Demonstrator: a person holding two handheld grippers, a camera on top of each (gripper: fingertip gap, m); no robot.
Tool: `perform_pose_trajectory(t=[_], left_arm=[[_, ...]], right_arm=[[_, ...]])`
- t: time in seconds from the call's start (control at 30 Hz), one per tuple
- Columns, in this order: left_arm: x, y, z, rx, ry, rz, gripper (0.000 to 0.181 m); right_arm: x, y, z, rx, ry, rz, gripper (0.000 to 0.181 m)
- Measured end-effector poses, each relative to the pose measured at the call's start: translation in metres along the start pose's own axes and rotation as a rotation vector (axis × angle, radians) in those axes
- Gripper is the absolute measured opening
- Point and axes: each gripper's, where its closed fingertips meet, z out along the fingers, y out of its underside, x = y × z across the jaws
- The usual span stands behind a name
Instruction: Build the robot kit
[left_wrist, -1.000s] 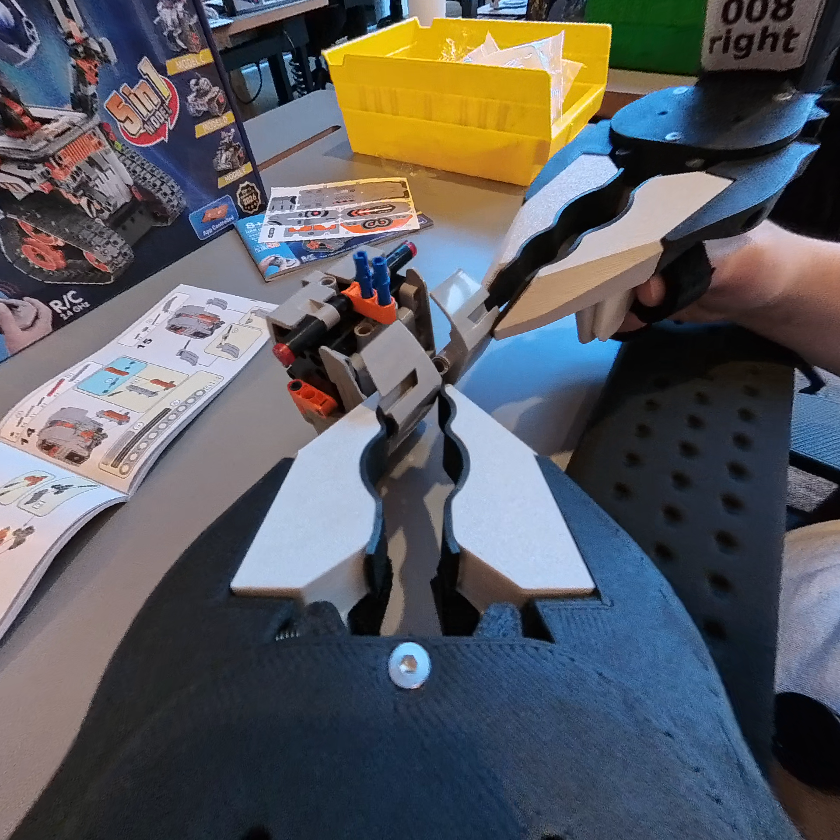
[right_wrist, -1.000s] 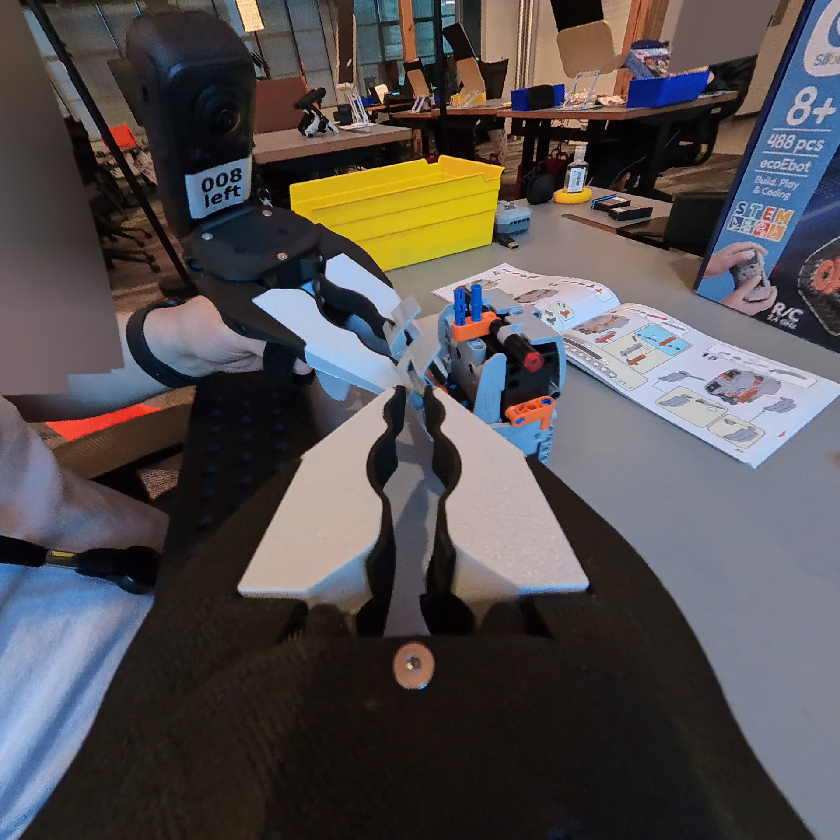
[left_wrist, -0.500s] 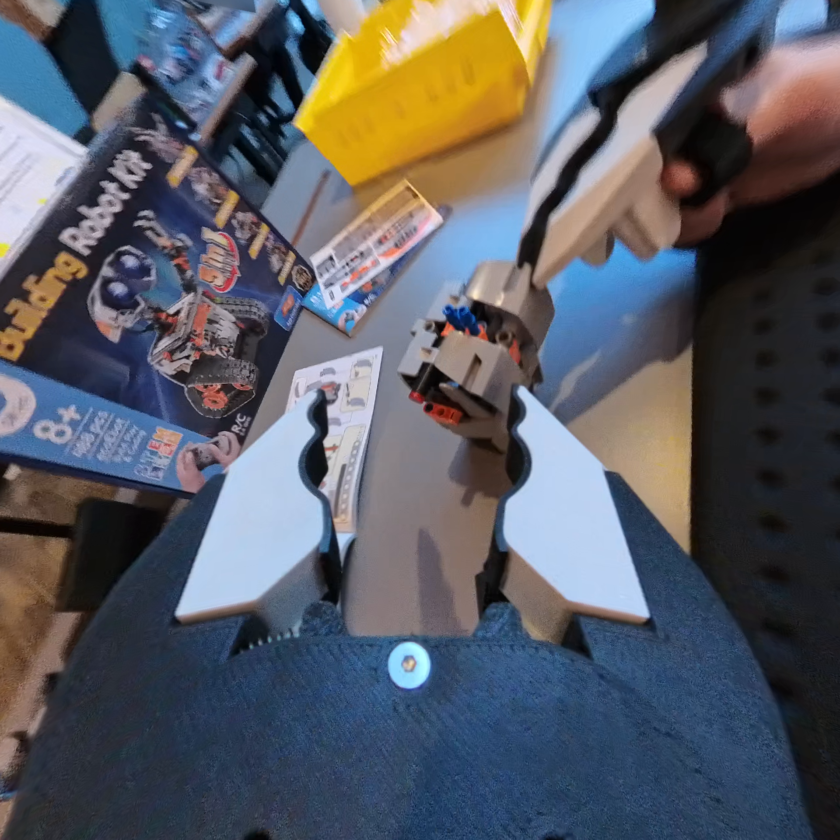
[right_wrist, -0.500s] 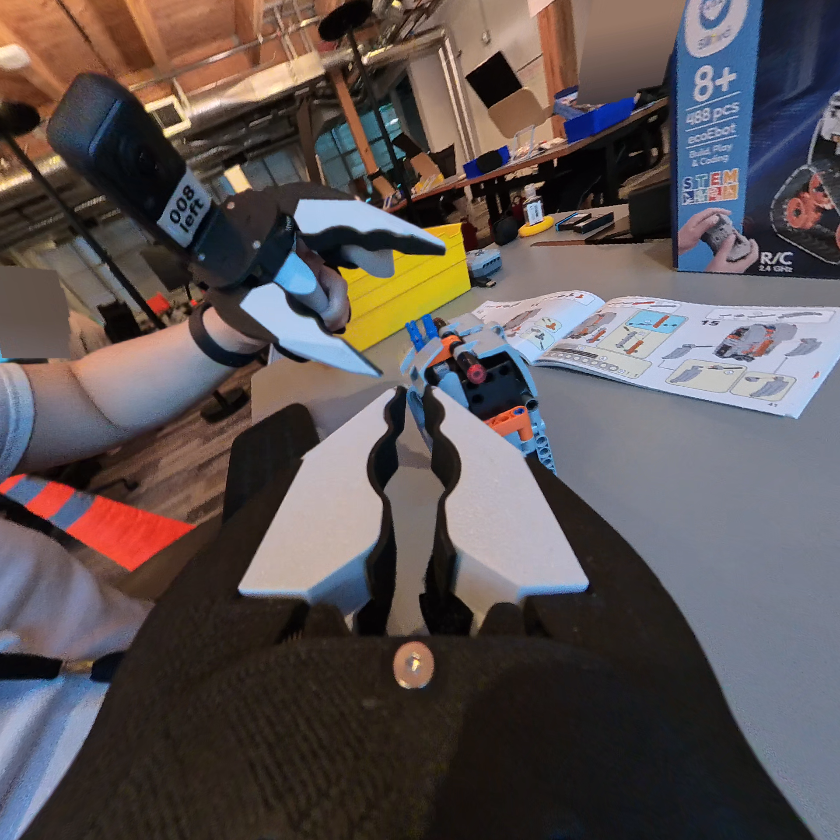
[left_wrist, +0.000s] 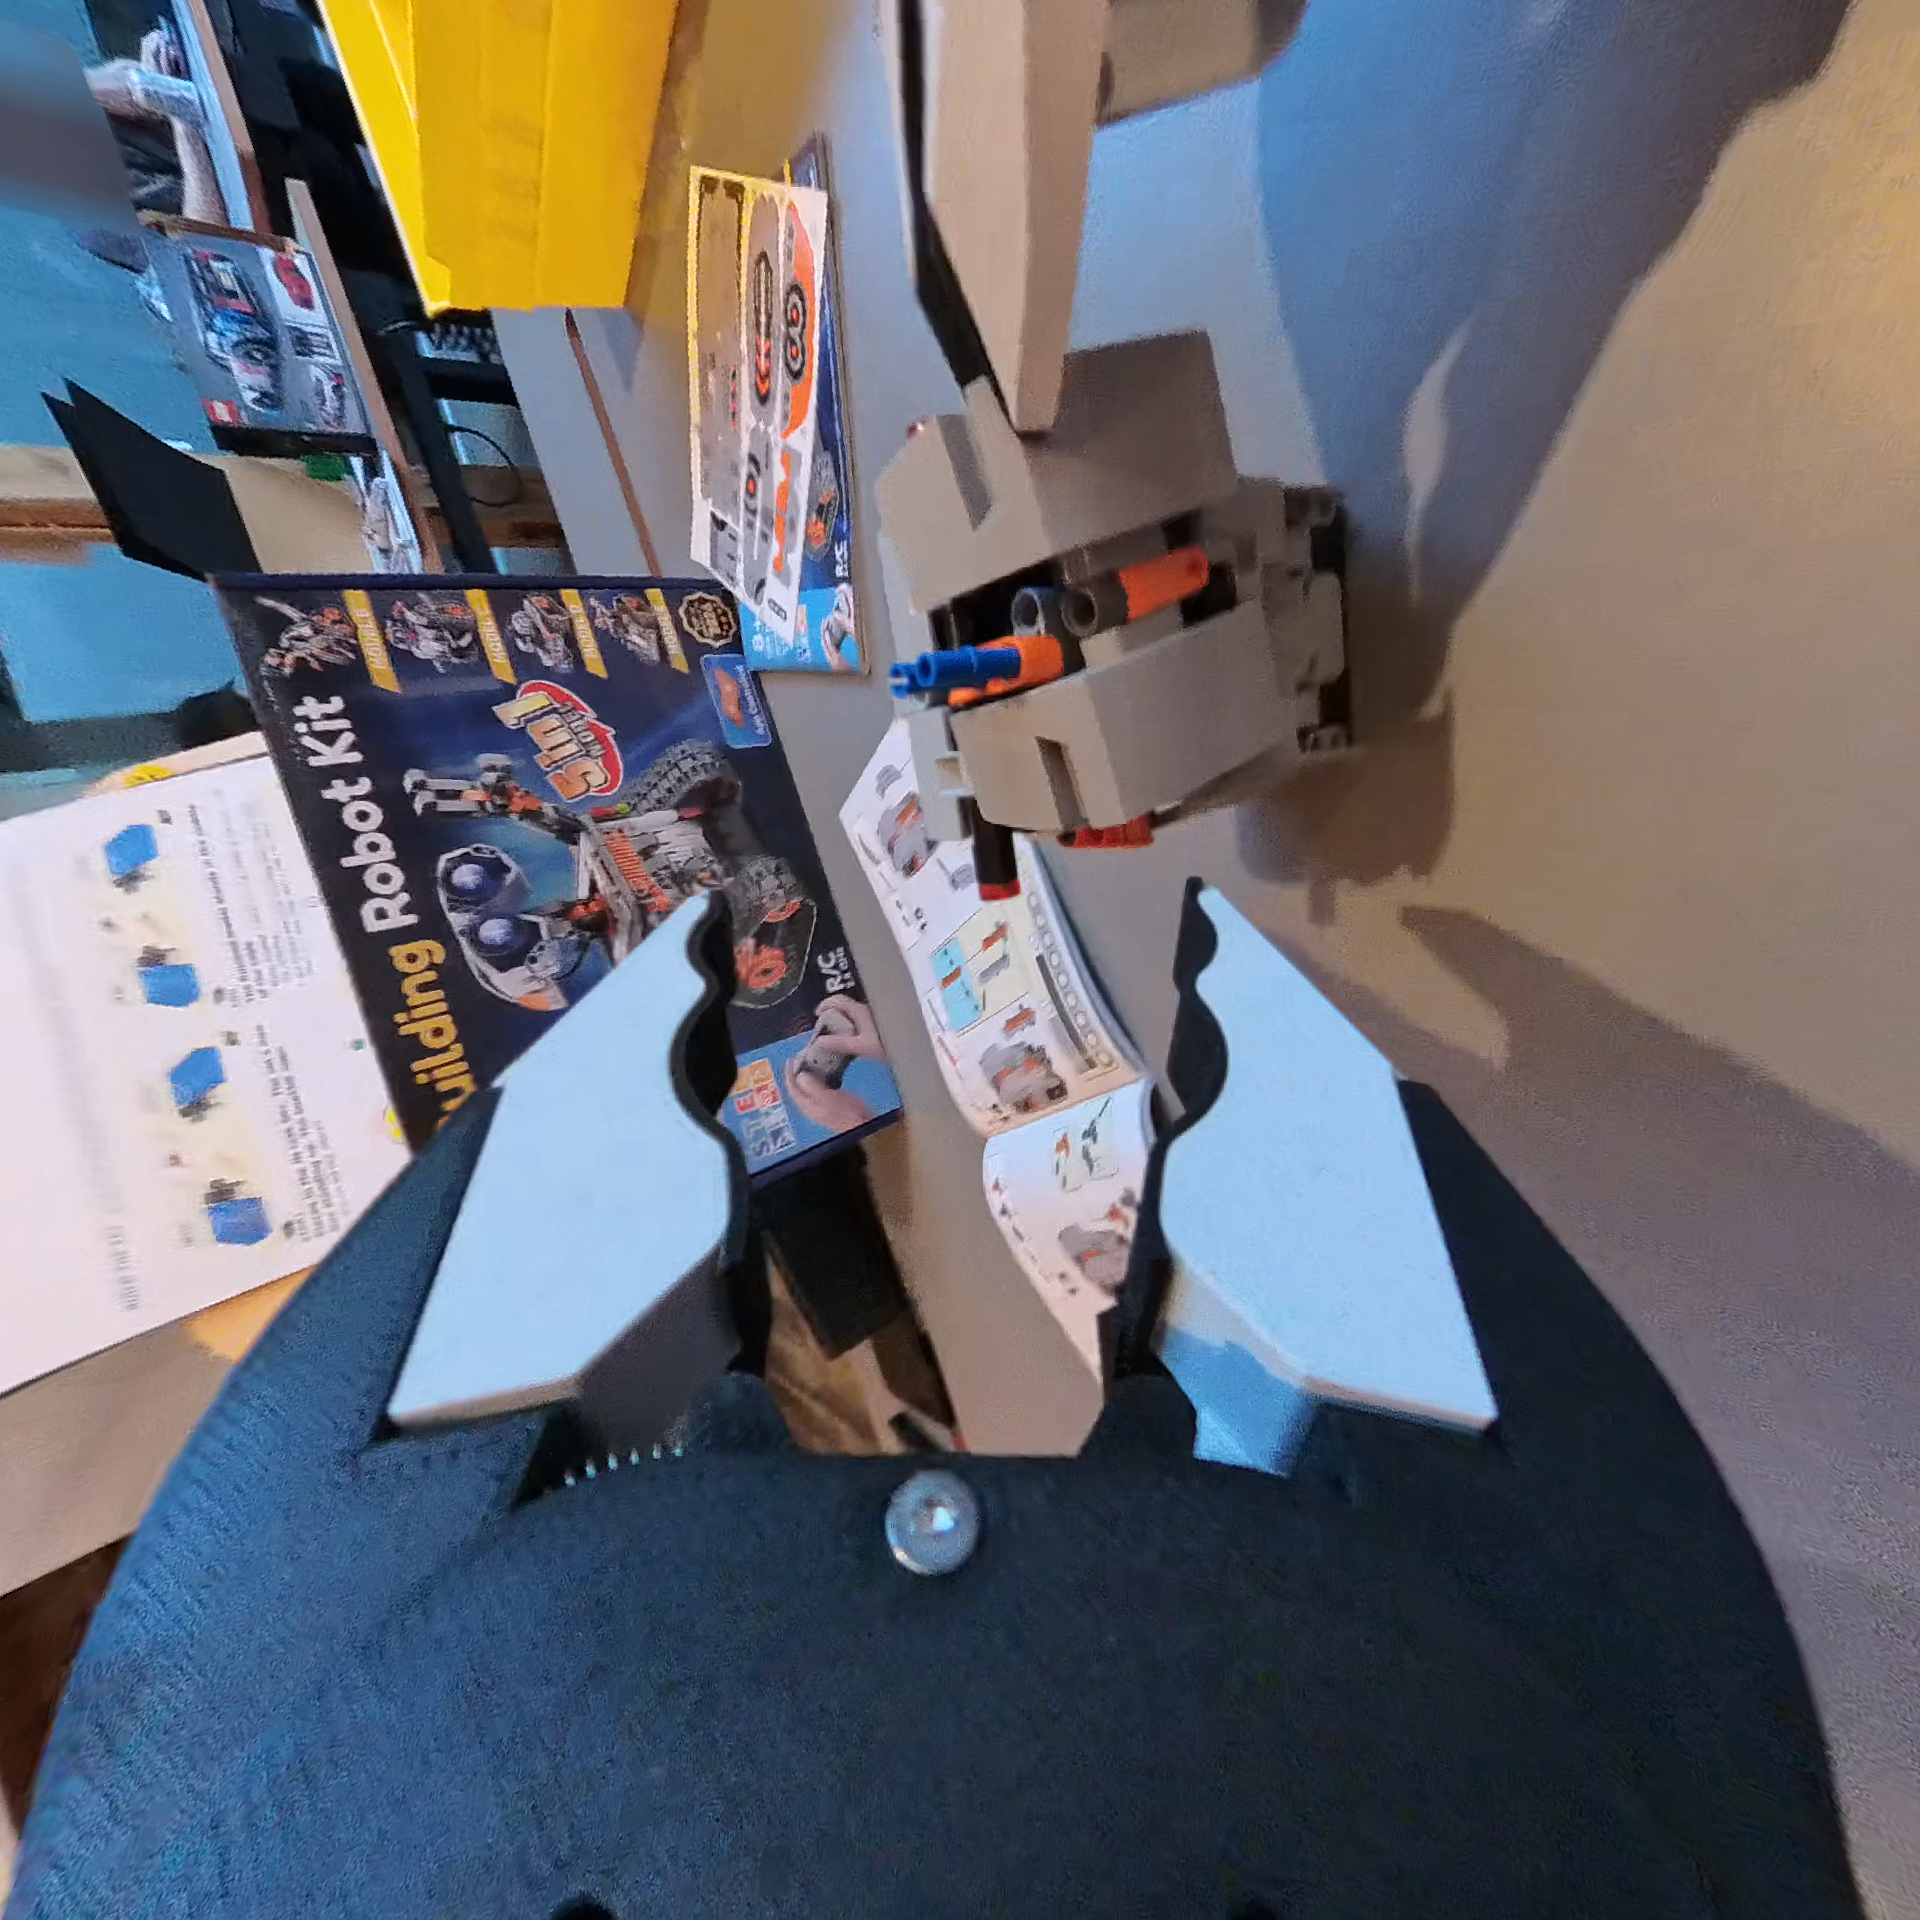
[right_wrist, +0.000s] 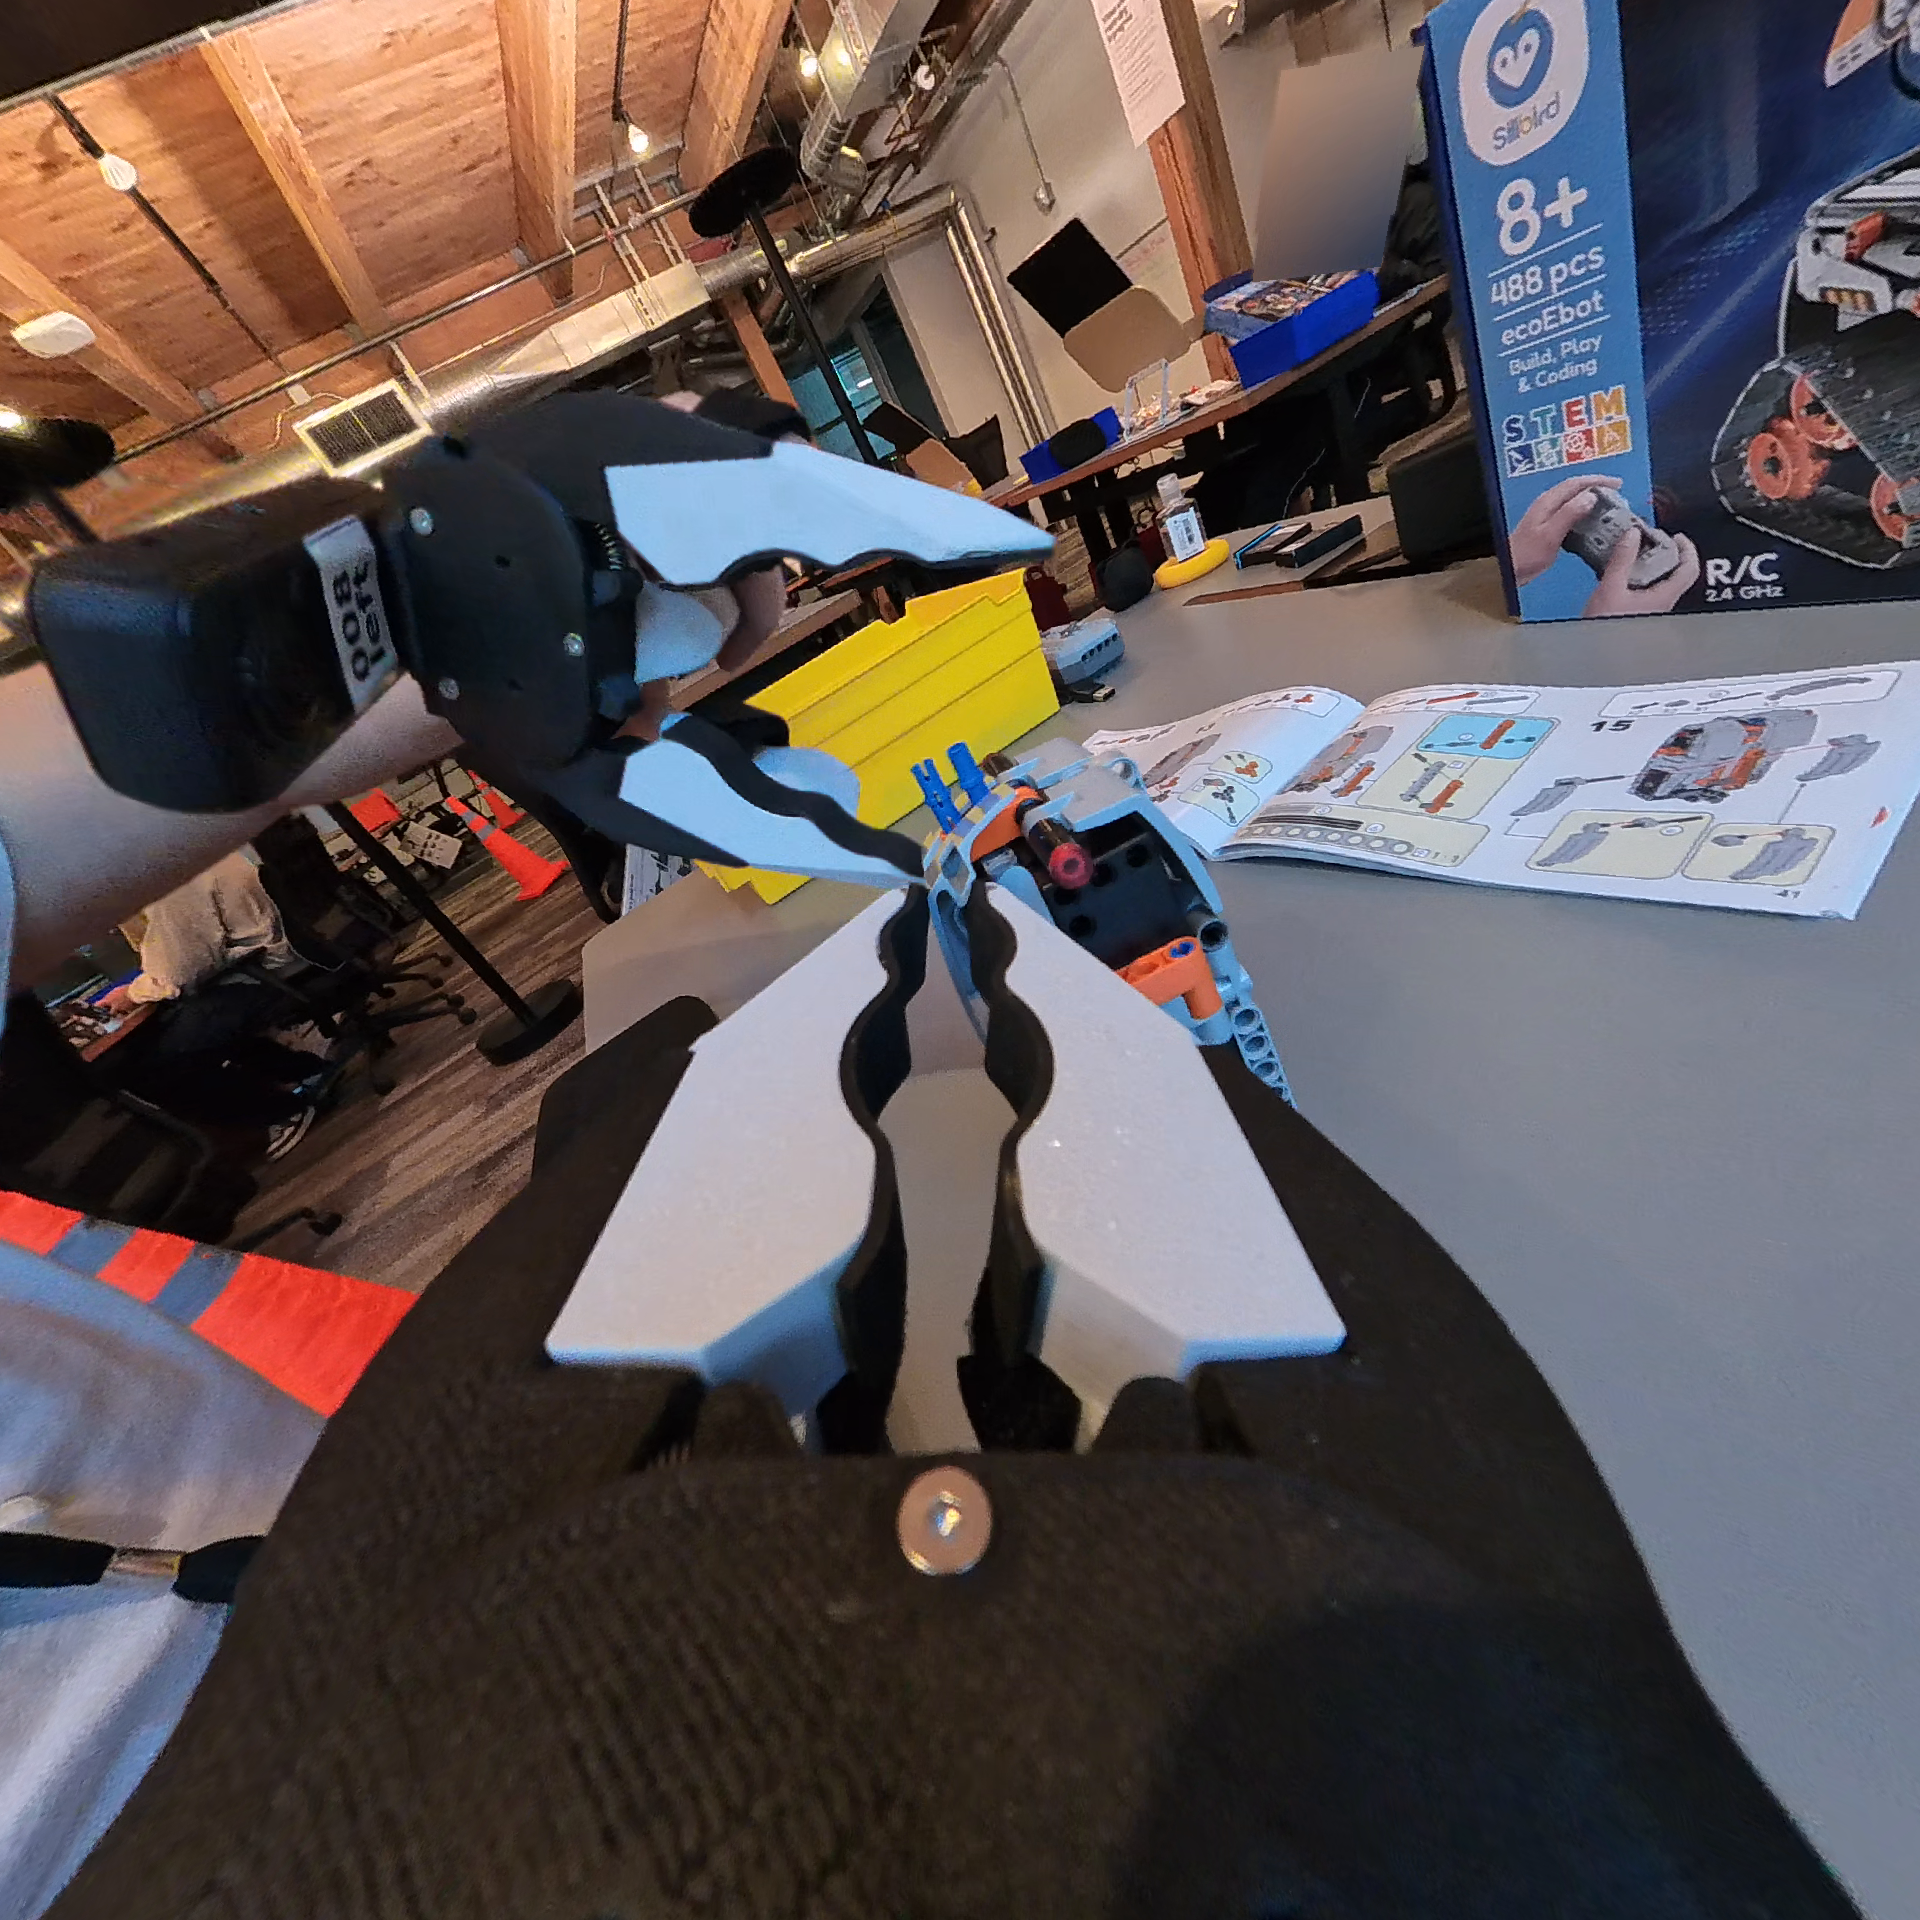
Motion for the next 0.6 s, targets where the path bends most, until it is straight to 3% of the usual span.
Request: perform_pose_trajectory(t=[0.13, 0.23, 0.4, 0.6], left_arm=[[0.004, 0.007, -0.005, -0.017, 0.015, -0.003, 0.084], [0.008, 0.01, -0.005, 0.015, 0.066, -0.151, 0.09], [0.015, -0.002, 0.009, 0.253, 0.298, -0.705, 0.11], [0.018, -0.026, 0.031, 0.533, 0.371, -0.95, 0.097]], right_arm=[[-0.002, 0.001, 0.003, 0.001, 0.004, -0.012, 0.006], [-0.003, 0.001, 0.004, 0.006, 0.008, -0.015, 0.005], [-0.006, 0.002, 0.007, 0.015, 0.012, -0.018, 0.005], [-0.002, 0.0, 0.006, 0.033, 0.014, 0.015, 0.005]])
